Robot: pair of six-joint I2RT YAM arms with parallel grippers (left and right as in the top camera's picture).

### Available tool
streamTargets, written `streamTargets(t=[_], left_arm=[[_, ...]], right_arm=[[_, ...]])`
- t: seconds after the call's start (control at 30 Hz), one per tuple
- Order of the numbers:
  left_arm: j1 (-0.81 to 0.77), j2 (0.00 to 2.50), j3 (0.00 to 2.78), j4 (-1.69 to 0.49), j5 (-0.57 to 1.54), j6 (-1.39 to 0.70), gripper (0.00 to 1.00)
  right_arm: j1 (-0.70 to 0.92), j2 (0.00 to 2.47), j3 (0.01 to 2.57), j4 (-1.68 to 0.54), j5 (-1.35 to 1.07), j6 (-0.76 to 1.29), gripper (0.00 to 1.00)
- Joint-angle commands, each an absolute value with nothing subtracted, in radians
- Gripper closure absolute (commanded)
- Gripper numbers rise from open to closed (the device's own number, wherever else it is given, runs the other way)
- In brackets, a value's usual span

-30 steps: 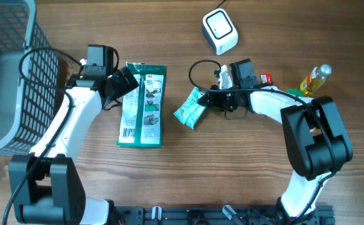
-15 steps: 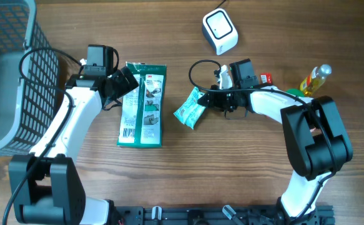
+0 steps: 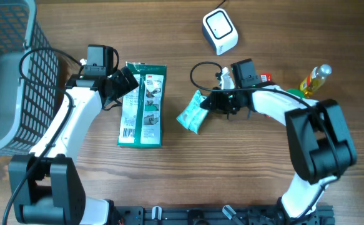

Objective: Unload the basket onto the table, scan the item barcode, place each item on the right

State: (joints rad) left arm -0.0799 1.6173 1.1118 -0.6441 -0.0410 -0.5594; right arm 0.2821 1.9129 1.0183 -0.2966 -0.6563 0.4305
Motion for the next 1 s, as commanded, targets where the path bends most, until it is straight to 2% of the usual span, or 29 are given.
streamTargets(t=[0.0,0.13,0.27,0.37,0.57,0.77,0.97], left_arm=[[-0.075,1.610,1.113,-0.644,-0.061,-0.555,0.00],[-0.075,1.610,1.113,-0.644,-0.061,-0.555,0.00],[-0.075,1.610,1.113,-0.644,-0.061,-0.555,0.00],[-0.075,1.610,1.113,-0.644,-0.062,-0.555,0.00],[-0.075,1.610,1.113,-0.644,-0.061,-0.555,0.00],[-0.075,1.610,1.113,-0.644,-0.061,-0.555,0.00],[-0.075,1.610,1.113,-0.644,-0.061,-0.555,0.00]], right_arm=[[0.249,1.726,1.085,-0.348,-0.644,0.315,0.96],[0.242,1.595,1.217,-0.529,-0.545,0.247,0.96],[0.242,1.641,1.729,-1.003,-0.219,0.095,0.96],[0.242,1.725,2.014,-1.131,-0.028,0.020,0.96],[0.262,1.861,2.062,-0.945,0.238,-0.056,0.96],[0.373,2.040,2.061,-0.764,0.575,-0.144,0.96],[0.482,2.209,2.061,-0.476,0.936,-0.413,0.96]])
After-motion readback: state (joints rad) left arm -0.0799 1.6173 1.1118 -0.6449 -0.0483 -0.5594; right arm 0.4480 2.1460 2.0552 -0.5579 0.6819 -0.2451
